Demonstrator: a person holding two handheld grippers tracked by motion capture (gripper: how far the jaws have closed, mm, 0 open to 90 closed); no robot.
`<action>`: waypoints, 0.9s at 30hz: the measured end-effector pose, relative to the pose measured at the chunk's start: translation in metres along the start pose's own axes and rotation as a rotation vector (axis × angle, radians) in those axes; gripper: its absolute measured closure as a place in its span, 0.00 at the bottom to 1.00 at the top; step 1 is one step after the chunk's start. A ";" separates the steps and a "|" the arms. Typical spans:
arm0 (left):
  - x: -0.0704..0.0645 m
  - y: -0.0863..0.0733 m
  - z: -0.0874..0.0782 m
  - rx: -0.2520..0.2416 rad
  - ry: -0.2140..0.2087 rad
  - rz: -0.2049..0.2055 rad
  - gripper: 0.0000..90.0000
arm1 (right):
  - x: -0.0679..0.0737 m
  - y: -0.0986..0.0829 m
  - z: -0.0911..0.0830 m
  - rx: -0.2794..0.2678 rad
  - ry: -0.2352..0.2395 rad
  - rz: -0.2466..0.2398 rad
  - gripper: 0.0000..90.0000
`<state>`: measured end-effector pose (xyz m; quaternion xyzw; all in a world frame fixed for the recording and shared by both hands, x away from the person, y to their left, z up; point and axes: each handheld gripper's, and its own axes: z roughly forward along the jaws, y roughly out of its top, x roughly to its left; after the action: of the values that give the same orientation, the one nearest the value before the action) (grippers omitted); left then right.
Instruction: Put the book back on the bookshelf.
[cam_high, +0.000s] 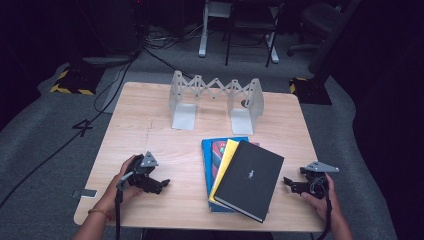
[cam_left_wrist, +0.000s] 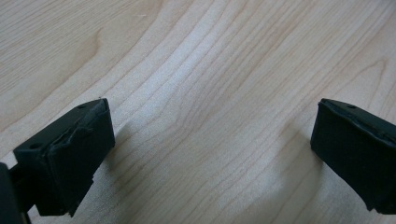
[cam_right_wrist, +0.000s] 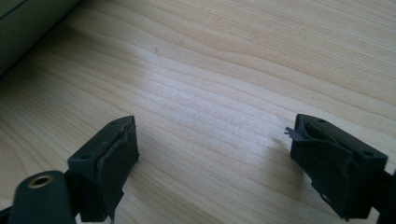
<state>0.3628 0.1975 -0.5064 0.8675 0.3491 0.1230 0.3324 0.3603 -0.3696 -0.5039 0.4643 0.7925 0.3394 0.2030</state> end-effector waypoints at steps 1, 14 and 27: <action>0.000 0.000 0.000 0.000 0.002 -0.001 0.00 | 0.000 0.000 0.000 -0.002 -0.002 0.002 0.17; -0.004 -0.004 -0.003 0.000 0.013 -0.008 0.00 | 0.000 -0.002 -0.002 0.002 -0.014 0.011 0.17; -0.016 -0.010 -0.008 -0.002 -0.025 0.032 0.01 | 0.020 0.011 -0.040 -0.071 0.062 -0.041 0.25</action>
<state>0.3425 0.1955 -0.5065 0.8741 0.3310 0.1180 0.3354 0.3320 -0.3621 -0.4686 0.4297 0.7951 0.3775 0.2016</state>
